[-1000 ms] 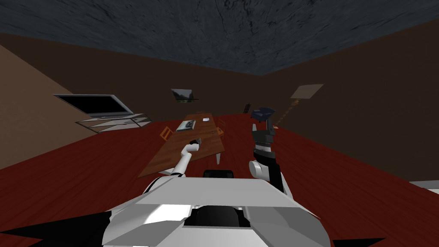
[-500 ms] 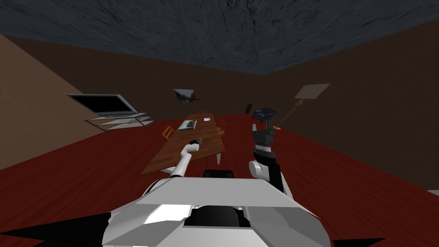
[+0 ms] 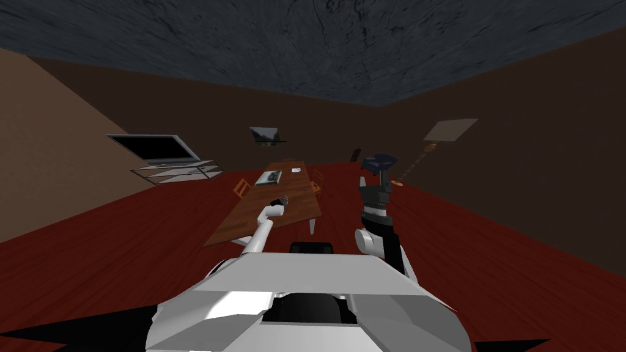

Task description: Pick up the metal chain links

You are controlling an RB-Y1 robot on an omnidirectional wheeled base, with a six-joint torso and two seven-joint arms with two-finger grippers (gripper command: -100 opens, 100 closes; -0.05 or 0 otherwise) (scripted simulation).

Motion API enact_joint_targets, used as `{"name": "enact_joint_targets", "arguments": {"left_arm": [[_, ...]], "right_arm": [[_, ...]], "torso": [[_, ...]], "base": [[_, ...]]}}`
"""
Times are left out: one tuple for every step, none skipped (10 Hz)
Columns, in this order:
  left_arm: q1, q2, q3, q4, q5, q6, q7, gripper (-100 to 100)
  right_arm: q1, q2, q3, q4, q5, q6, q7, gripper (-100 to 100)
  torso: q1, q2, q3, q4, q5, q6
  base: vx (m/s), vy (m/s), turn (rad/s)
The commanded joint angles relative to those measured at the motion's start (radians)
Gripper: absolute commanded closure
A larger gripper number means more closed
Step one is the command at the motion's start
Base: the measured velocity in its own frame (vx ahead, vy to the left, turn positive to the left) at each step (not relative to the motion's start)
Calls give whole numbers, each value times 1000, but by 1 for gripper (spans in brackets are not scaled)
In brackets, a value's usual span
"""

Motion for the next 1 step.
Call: {"name": "enact_joint_targets", "arguments": {"left_arm": [[0,0,0,0,0,0,0,0]], "right_arm": [[0,0,0,0,0,0,0,0]], "torso": [[0,0,0,0,0,0]], "base": [[0,0,0]]}}
